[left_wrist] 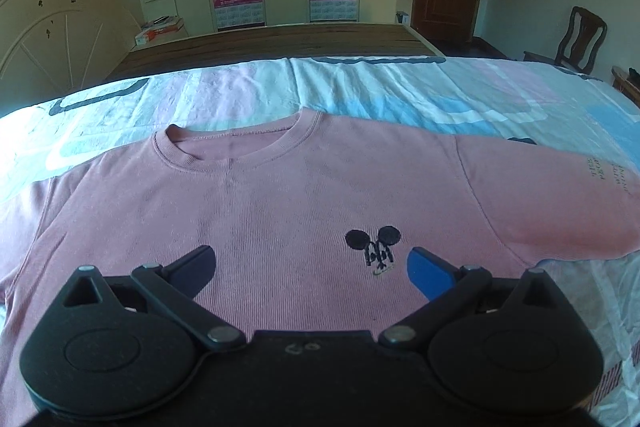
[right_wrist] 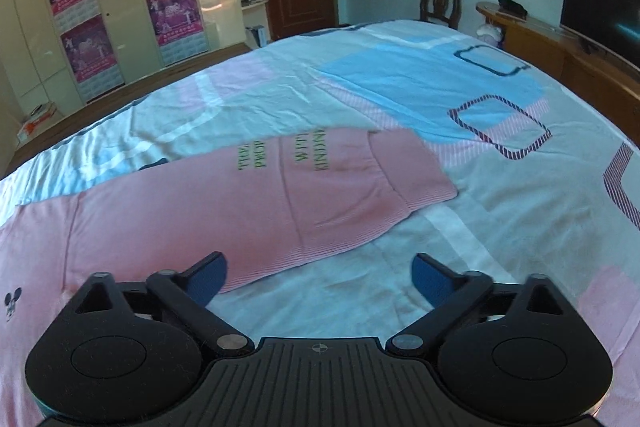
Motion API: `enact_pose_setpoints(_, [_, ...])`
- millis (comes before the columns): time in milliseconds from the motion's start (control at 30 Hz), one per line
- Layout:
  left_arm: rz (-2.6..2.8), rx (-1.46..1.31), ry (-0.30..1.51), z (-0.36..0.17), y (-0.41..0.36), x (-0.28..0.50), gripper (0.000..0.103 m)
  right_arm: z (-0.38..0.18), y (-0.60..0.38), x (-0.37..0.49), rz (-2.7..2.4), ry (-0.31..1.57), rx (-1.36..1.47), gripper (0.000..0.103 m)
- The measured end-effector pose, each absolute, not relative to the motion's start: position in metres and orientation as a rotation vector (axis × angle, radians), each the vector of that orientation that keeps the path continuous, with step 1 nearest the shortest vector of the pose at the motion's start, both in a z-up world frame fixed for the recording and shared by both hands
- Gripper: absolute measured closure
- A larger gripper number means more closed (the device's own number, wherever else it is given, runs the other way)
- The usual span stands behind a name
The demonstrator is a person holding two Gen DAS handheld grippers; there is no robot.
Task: Fold small clothes
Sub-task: 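Move the right tool to the sweatshirt sleeve cuff and grasp it, then lift the sleeve with the right tool and fold it across the chest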
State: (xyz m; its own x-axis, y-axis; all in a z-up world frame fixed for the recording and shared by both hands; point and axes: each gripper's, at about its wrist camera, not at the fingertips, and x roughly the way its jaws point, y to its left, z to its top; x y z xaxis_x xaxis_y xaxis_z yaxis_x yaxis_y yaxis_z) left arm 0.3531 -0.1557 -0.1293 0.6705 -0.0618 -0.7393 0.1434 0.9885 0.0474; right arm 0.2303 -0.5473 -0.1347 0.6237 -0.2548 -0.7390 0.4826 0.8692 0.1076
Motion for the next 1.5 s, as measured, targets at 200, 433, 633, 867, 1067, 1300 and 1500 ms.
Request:
enact_pose_setpoints(200, [-0.078,0.109,0.83,-0.137,-0.157,0.366,0.002,-0.161,-0.599,0.246,-0.486,0.832,0.446,0.035])
enact_pose_setpoints(433, [-0.074,0.102,0.864,-0.145,-0.151,0.376,0.014,-0.172,-0.629,0.265,-0.544,0.789,0.49,0.076])
enact_pose_setpoints(633, [-0.092,0.075,0.889,-0.147,-0.14,0.378,0.032,-0.167,-0.625,0.274,-0.524,0.748,0.451,0.094])
enact_pose_setpoints(867, [-0.098,0.049,0.878,-0.135,-0.122,0.378,0.037,-0.116,-0.56,0.29,-0.363,0.613,0.304,0.094])
enact_pose_setpoints(1067, [-0.065,0.015,0.827,-0.12,-0.086,0.378,0.024,-0.083,-0.444,0.322,-0.111,0.561,0.236,0.094])
enact_pose_setpoints(1300, [-0.038,-0.05,0.827,-0.116,-0.025,0.377,0.021,-0.115,-0.289,0.34,0.194,0.677,0.196,0.094])
enact_pose_setpoints(1500, [-0.113,-0.116,0.899,-0.127,-0.008,0.382,0.021,-0.147,-0.22,0.341,0.365,0.815,0.139,0.072])
